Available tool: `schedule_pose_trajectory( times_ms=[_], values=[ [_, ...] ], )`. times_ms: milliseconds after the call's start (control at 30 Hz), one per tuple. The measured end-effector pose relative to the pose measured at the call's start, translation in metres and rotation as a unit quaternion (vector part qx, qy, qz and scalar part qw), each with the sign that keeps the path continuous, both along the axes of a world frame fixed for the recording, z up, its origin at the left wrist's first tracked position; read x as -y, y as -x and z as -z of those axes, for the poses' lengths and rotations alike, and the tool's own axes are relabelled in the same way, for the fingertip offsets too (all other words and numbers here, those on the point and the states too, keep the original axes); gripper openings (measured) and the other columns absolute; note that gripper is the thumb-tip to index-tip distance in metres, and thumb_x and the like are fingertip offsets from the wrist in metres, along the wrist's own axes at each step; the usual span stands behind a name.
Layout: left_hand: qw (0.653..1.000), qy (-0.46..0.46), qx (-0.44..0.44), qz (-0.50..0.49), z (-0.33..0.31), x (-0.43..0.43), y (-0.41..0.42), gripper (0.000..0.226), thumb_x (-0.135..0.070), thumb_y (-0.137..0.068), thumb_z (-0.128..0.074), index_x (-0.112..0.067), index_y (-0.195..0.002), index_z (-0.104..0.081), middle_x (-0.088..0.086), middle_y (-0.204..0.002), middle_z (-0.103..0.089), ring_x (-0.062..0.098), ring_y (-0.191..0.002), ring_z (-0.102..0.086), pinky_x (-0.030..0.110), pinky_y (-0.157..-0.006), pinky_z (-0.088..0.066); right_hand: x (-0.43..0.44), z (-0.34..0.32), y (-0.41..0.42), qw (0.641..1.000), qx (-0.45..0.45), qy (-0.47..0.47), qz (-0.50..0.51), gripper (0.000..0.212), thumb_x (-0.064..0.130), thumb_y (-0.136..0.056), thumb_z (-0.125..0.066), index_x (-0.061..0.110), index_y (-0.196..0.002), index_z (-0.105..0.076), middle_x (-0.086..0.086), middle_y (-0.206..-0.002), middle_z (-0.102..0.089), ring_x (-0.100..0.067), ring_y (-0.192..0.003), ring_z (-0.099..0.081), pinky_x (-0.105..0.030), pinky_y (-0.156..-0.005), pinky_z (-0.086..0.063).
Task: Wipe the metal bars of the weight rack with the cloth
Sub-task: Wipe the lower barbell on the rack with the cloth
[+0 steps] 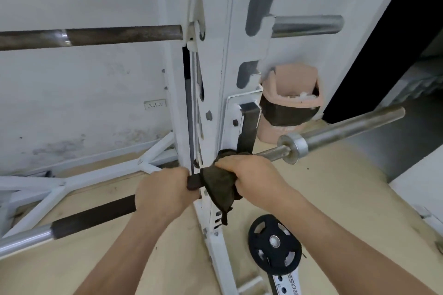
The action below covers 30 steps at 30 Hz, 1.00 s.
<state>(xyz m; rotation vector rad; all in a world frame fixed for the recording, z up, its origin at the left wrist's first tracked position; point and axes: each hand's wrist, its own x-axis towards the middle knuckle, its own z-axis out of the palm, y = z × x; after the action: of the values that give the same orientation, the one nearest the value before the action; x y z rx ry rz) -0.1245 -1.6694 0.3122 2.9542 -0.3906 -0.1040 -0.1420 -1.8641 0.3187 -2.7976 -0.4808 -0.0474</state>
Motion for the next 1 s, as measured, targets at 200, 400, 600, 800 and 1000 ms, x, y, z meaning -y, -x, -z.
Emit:
schedule_pose_trajectory(
  times_ms=[200,400,600,800,1000],
  values=[
    [0.998,-0.02,-0.039,-0.046,0.001,0.005,-0.004,0.016,-0.043,-0.072,-0.054,-0.028,-0.066,-0.053,-0.006,-0.064,-0.061,0.015,-0.062,-0.06,0.025,-0.057,-0.049,0.027,-0.011,0.006,0.999,-0.014,-0.048,-0.012,0.055,-0.001,-0.077,-0.052,0.025,-0.123,-0.066,0.006,-0.121,-0.067,-0.016,-0.114,-0.058,-0.032,-0.092,-0.048],
    [0.986,-0.028,-0.159,-0.04,-0.003,0.006,-0.022,0.016,-0.043,-0.066,-0.058,-0.027,-0.07,-0.057,-0.006,-0.066,-0.065,0.013,-0.064,-0.063,0.023,-0.056,-0.043,0.082,-0.028,0.008,0.985,0.027,0.018,0.17,0.034,0.005,-0.08,-0.055,0.025,-0.102,-0.073,0.002,-0.084,-0.07,-0.024,-0.084,-0.064,-0.022,-0.056,-0.036],
    [0.995,0.0,-0.1,0.004,-0.002,0.038,-0.016,0.015,-0.04,-0.078,-0.056,-0.025,-0.076,-0.055,-0.004,-0.078,-0.064,0.019,-0.072,-0.061,0.029,-0.063,-0.05,-0.02,-0.016,0.012,0.976,0.004,0.105,0.189,0.023,0.027,-0.068,-0.074,0.009,-0.08,-0.067,-0.008,-0.074,-0.065,-0.025,-0.069,-0.062,-0.028,-0.052,-0.036],
    [0.997,0.032,-0.025,0.068,-0.002,0.07,-0.005,0.017,-0.038,-0.083,-0.056,-0.026,-0.094,-0.051,-0.006,-0.091,-0.059,0.018,-0.078,-0.055,0.03,-0.06,-0.042,0.048,-0.014,0.018,0.981,0.018,0.042,0.188,0.021,0.019,-0.088,-0.051,0.019,-0.104,-0.065,0.001,-0.101,-0.068,-0.023,-0.092,-0.062,-0.03,-0.061,-0.039],
    [0.981,0.189,-0.003,0.047,-0.004,0.079,0.001,0.025,-0.024,-0.078,-0.06,-0.031,-0.102,-0.06,-0.008,-0.095,-0.057,0.015,-0.087,-0.056,0.03,-0.064,-0.043,0.04,-0.008,0.014,0.984,0.036,0.013,0.175,0.028,0.022,-0.087,-0.044,0.008,-0.101,-0.064,-0.009,-0.104,-0.065,-0.027,-0.1,-0.058,-0.032,-0.073,-0.045]
  ],
)
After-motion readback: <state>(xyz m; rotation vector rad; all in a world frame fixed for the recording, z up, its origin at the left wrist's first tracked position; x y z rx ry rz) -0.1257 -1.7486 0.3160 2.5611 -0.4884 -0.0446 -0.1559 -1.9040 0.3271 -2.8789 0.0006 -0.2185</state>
